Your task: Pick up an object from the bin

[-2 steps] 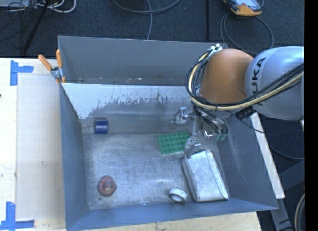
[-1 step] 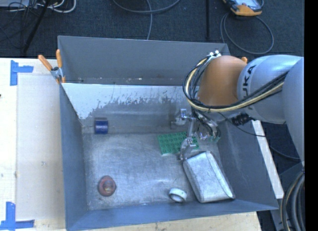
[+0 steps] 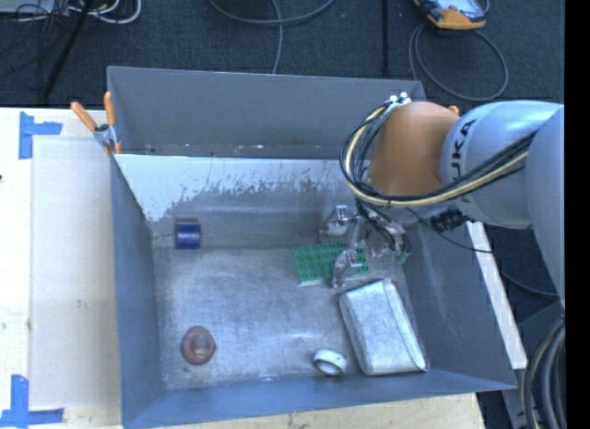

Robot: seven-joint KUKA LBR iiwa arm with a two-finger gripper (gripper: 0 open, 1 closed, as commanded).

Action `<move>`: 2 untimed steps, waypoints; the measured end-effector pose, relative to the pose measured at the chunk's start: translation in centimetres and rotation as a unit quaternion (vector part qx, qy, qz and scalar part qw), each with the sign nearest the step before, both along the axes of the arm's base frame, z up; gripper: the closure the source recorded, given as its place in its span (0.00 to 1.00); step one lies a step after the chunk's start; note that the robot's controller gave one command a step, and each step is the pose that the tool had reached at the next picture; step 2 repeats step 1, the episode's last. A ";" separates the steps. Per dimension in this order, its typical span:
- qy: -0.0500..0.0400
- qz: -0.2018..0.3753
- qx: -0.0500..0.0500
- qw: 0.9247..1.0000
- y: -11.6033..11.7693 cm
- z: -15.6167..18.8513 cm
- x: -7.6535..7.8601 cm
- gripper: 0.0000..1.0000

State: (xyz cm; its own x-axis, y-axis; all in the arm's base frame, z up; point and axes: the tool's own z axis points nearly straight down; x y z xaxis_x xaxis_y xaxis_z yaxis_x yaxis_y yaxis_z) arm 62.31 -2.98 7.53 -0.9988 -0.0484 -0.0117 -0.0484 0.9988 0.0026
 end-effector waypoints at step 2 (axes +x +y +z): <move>0.001 0.047 -0.002 0.999 0.4 12.7 0.2 1.00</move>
Offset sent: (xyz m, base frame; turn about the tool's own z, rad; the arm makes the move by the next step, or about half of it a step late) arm -0.0007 0.0021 0.1216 -0.0938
